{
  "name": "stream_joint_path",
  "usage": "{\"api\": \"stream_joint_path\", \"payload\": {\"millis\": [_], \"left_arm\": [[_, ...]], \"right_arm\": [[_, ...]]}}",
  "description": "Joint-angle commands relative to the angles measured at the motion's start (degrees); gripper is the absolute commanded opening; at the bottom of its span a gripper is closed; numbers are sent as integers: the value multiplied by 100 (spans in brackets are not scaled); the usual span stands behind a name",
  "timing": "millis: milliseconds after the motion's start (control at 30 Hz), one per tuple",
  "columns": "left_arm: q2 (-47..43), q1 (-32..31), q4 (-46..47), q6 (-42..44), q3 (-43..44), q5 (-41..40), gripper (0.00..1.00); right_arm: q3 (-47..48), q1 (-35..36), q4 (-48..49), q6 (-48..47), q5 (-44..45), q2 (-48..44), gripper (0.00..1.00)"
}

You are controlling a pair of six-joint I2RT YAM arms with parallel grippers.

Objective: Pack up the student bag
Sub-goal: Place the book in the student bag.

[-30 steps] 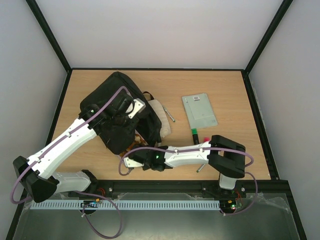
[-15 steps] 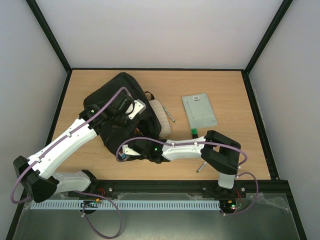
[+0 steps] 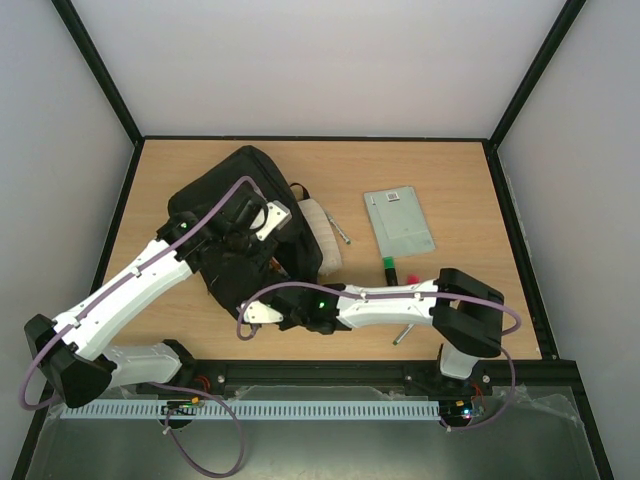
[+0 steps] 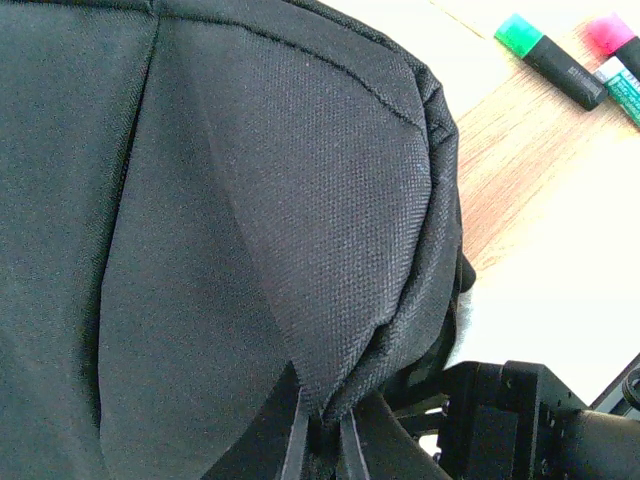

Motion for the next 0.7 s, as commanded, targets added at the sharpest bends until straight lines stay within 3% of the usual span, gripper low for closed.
{"api": "stream_joint_path", "payload": {"millis": [0, 167, 400, 667], "left_arm": [[-161, -1, 222, 53, 6, 79, 2], [-179, -1, 185, 49, 43, 100, 2], [-228, -1, 169, 48, 62, 175, 2], [-249, -1, 157, 61, 66, 215, 2]], "right_arm": [[90, 97, -155, -219, -117, 200, 35], [169, 148, 76, -482, -105, 530, 35], [335, 152, 1026, -631, 576, 1073, 35], [375, 37, 1791, -615, 1037, 1406, 28]]}}
